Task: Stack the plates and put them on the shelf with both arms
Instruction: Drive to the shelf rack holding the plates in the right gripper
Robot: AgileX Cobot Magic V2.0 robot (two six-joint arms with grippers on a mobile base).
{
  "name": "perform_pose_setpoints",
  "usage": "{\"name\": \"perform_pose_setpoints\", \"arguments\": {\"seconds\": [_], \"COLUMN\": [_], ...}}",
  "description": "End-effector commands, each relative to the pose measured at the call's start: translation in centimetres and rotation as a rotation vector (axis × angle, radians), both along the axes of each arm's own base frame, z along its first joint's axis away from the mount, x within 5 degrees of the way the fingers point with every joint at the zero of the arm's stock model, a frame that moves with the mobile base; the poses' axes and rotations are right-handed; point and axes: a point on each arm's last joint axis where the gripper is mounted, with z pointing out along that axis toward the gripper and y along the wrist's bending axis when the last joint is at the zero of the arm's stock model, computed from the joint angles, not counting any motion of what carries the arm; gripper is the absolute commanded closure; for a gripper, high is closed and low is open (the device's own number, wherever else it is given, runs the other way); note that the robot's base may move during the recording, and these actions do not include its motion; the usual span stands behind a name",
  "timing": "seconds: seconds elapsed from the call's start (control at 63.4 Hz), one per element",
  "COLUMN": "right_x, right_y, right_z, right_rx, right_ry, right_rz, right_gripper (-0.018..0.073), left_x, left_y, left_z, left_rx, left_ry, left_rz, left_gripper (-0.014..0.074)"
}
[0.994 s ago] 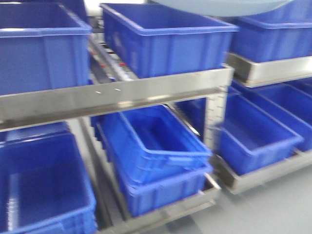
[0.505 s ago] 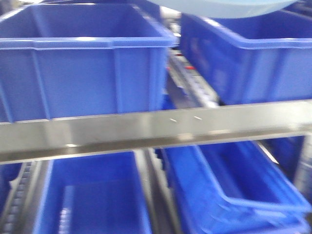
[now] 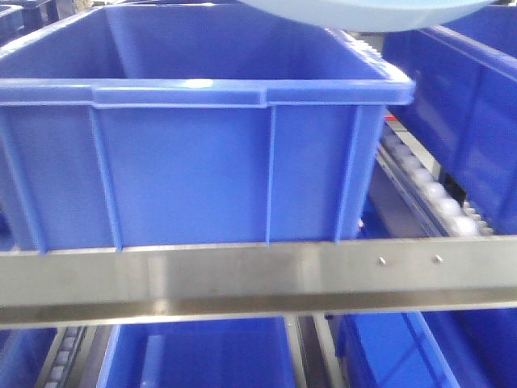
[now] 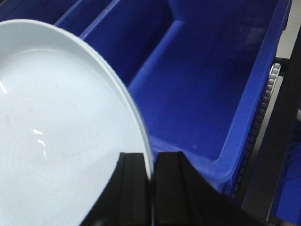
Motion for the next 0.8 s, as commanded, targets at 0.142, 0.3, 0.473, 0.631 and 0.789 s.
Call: {"name": "perform_pose_setpoints", "arguments": {"seconds": [0.142,0.3,0.473,0.631,0.789], "right_x": [-0.10,-0.10,-0.10,-0.10,-0.10], "right_y": [-0.26,-0.26,-0.26,-0.26,-0.26], "right_z": [2.11,2.11,2.11,2.11,2.11], "right_rx": [0.076,0.076,0.076,0.076,0.076], "right_ry": [-0.103,-0.103,-0.103,-0.103,-0.103], "right_rz": [-0.031,-0.031,-0.031,-0.031,-0.031], "right_gripper": [0.0503,0.0503,0.0503,0.0503,0.0503], "left_x": [0.04,0.04,0.04,0.04,0.04], "left_y": [-0.33,-0.33,-0.33,-0.33,-0.33], "left_z": [1.49,1.49,1.49,1.49,1.49], "left_rx": [-0.047,-0.047,-0.047,-0.047,-0.047], "left_ry": [-0.076,-0.076,-0.076,-0.076,-0.076], "left_rz": [-0.030,-0.030,-0.030,-0.030,-0.030], "left_gripper": [0.0512,0.0512,0.0512,0.0512,0.0512]}}
